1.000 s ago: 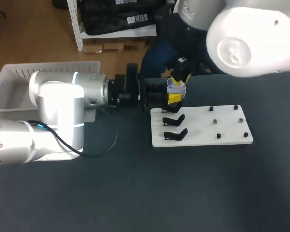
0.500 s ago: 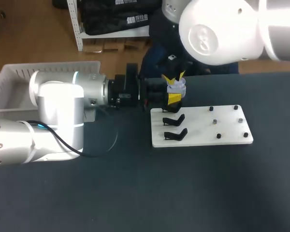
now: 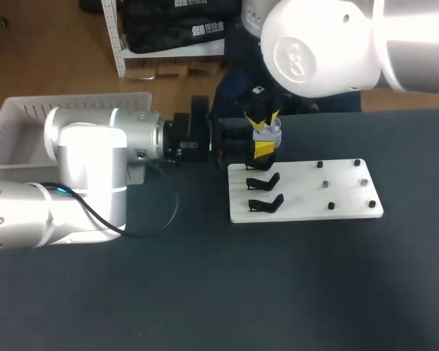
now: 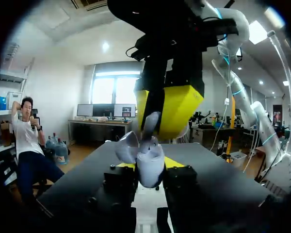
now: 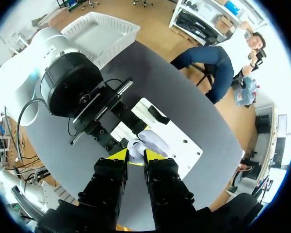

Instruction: Pick up each earbud case from the left stands, insert the matching earbuds, close the lid, and place the case in the box.

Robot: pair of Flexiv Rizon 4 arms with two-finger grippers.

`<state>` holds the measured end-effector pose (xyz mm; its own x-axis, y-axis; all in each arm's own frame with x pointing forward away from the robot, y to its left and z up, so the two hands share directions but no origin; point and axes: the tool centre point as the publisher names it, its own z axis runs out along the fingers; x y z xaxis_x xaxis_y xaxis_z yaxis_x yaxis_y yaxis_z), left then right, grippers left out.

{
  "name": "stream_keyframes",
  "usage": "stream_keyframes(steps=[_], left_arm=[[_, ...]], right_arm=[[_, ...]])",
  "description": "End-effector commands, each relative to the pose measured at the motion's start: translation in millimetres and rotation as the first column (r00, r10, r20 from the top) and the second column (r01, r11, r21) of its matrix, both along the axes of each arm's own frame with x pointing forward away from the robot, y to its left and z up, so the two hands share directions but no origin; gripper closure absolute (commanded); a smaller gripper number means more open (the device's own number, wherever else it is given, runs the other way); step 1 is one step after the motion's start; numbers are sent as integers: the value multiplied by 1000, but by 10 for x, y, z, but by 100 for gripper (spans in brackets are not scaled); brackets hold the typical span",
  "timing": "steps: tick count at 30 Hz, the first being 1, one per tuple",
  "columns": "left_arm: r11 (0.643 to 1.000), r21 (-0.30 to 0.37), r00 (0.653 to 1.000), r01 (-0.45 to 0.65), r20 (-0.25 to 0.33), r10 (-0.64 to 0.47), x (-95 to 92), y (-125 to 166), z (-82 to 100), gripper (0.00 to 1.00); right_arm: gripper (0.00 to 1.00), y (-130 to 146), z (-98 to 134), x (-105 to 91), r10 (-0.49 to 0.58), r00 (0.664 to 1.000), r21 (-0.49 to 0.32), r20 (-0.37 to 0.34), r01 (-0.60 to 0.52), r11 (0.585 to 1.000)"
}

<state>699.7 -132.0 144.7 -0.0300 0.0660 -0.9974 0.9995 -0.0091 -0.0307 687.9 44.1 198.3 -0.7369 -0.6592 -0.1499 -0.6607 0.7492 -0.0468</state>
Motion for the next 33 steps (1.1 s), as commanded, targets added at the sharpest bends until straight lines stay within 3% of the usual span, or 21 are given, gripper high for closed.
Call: stream_keyframes(steps=[1, 33], left_arm=[[1000, -5, 1000, -4, 4, 4, -9, -2, -11, 100], [1000, -5, 1000, -4, 4, 4, -9, -2, -11, 100]], right_arm=[[100, -1, -6, 25, 0, 1000, 2, -2, 0, 1000], [100, 37, -58, -56, -3, 1000, 16, -5, 3, 1000]])
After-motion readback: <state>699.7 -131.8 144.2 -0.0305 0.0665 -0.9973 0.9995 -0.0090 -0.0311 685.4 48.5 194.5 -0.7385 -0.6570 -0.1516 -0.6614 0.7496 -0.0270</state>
